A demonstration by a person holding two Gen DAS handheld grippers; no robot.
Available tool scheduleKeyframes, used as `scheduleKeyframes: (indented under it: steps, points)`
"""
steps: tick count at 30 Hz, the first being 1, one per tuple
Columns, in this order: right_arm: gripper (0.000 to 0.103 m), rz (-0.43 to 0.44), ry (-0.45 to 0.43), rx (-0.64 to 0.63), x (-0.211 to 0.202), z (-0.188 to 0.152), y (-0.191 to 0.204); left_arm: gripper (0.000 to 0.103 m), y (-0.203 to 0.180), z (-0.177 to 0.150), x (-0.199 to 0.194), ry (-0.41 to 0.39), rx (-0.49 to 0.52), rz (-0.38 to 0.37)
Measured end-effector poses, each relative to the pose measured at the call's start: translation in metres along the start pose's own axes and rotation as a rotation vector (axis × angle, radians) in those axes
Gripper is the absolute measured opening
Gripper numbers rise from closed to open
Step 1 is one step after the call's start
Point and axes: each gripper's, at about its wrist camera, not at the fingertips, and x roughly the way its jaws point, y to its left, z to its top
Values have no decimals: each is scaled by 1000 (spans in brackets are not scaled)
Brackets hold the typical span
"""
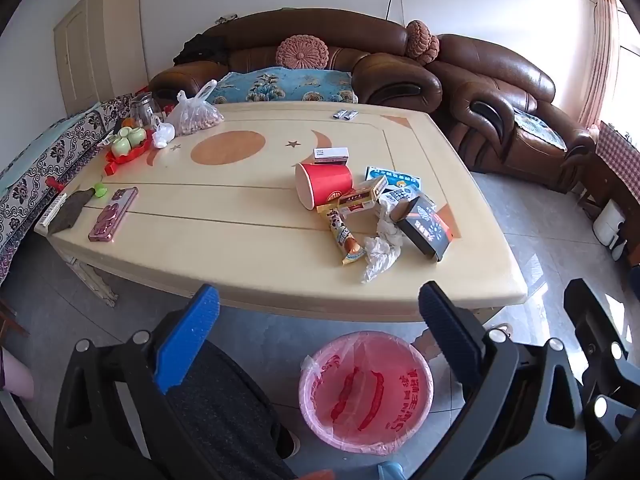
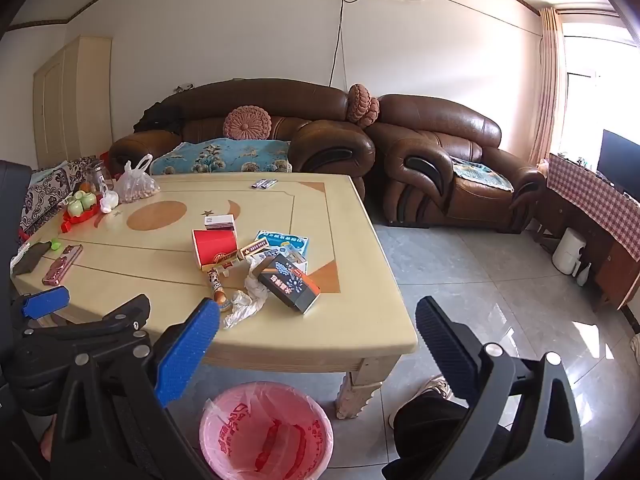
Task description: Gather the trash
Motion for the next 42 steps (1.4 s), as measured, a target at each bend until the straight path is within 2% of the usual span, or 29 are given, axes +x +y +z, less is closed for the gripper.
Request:
scheduleKeyframes:
  steps: [6, 15, 19, 42]
  points:
    - [96, -3, 0, -3, 0, 0, 1, 98, 3, -2, 1, 5, -5, 2]
    - [96, 2, -1, -1, -2, 1, 2, 98, 12, 0, -9, -11, -11, -38]
    - [96, 7, -4, 3, -2, 1, 0, 98, 3, 2, -2, -19, -12, -27]
    - [96, 13, -8, 0, -9, 12, 4, 98, 4, 6, -4, -24, -12, -22]
